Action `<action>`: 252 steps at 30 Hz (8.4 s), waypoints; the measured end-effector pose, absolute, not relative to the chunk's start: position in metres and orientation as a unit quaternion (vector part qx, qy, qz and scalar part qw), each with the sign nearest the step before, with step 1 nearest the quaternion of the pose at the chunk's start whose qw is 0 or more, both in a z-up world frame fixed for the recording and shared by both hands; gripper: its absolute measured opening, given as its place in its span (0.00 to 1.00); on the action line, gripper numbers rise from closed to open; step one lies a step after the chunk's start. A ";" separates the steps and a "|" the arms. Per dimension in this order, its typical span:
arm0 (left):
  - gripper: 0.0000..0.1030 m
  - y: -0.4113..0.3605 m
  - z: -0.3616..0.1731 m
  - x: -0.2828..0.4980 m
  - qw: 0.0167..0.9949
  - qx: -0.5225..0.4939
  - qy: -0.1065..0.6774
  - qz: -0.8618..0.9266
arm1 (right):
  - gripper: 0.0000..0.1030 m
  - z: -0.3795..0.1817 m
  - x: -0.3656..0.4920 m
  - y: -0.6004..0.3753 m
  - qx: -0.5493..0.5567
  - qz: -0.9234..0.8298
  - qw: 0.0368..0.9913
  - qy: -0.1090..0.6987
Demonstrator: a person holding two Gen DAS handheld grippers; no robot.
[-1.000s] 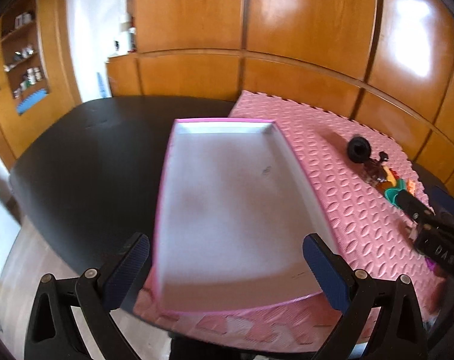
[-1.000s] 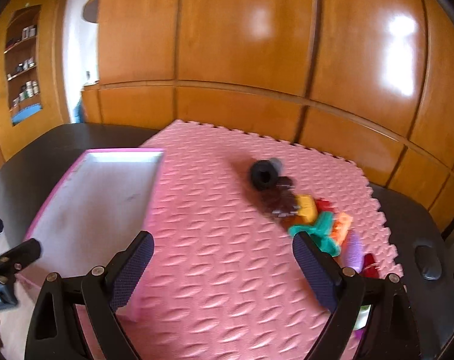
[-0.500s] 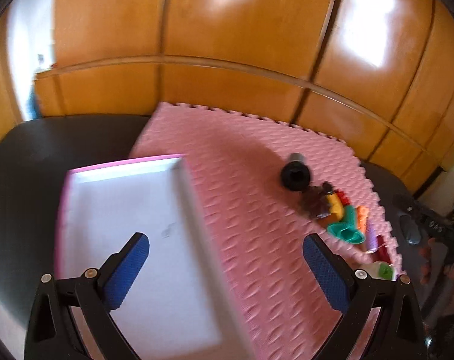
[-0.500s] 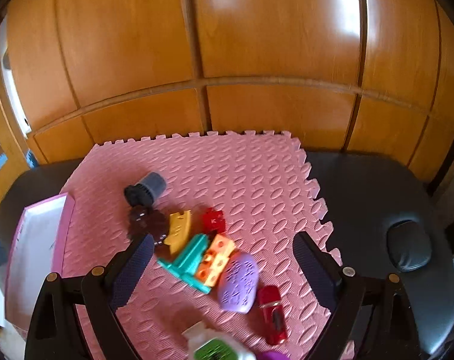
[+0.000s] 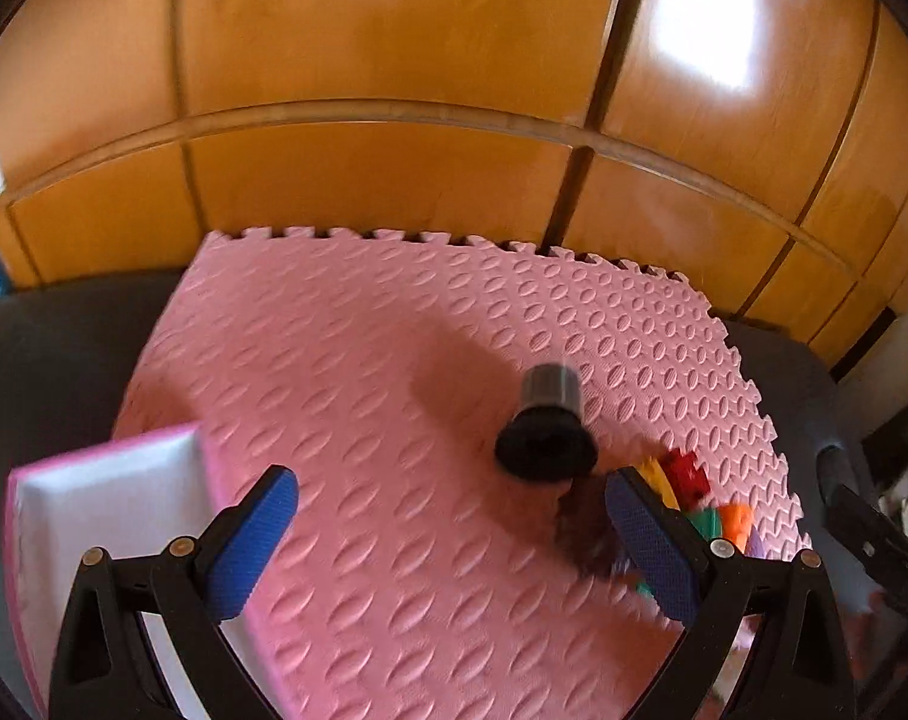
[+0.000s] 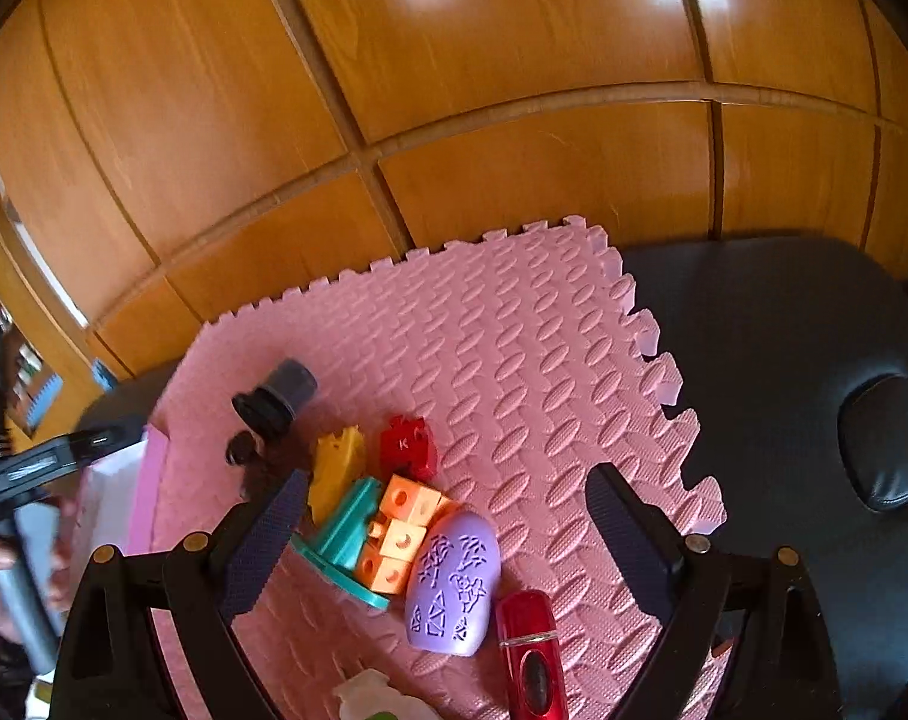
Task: Organize rigid objects
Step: 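Reach the left gripper to the black canister and grasp it, then carry the black canister into the white tray and release it with left while right grasps the white-green bottle, then lower the white-green bottle into the tray beside the canister and open the right gripper, then reach the left gripper to the brown flower-shaped toy and grasp it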
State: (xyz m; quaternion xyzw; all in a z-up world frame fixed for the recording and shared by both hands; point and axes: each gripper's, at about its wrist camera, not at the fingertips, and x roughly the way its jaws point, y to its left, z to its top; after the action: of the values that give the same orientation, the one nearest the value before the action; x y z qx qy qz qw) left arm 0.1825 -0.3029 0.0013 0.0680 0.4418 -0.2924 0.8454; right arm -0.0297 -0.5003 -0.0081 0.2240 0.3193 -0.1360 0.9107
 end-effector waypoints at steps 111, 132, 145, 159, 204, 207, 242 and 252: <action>0.70 -0.048 -0.008 0.053 0.918 -0.001 0.381 -0.113 | 0.51 -0.075 -0.045 -0.365 0.045 -0.090 0.860 0.500; 0.73 -0.022 -0.021 0.040 0.915 -0.016 0.393 -0.087 | 0.50 -0.068 -0.021 -0.315 0.057 -0.075 0.862 0.498; 0.73 -0.008 -0.027 0.040 0.913 -0.030 0.400 -0.076 | 0.51 -0.011 0.039 -0.212 0.022 0.064 0.902 0.427; 0.73 0.003 -0.028 0.039 0.913 -0.037 0.401 -0.066 | 0.51 -0.046 0.102 -0.161 -0.069 0.030 0.894 0.441; 0.78 -0.051 -0.015 0.020 0.917 0.029 0.381 -0.116 | 0.52 0.006 -0.012 -0.258 0.005 -0.078 0.934 0.349; 0.78 -0.059 -0.015 0.019 0.916 0.039 0.380 -0.123 | 0.52 0.007 -0.018 -0.277 0.003 -0.100 0.932 0.349; 0.81 -0.206 -0.012 0.039 0.886 0.138 0.379 -0.229 | 0.57 -0.014 -0.070 -0.498 0.195 -0.260 0.884 0.337; 0.81 -0.259 -0.014 0.067 0.849 0.090 0.425 -0.300 | 0.58 -0.013 -0.072 -0.502 0.210 -0.255 0.883 0.332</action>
State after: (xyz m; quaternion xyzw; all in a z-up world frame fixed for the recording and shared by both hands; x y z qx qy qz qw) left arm 0.0671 -0.2595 -0.0142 0.0899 0.4252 -0.2997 0.8493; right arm -0.0724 -0.5018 -0.0129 0.2103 0.3321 -0.2555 0.8833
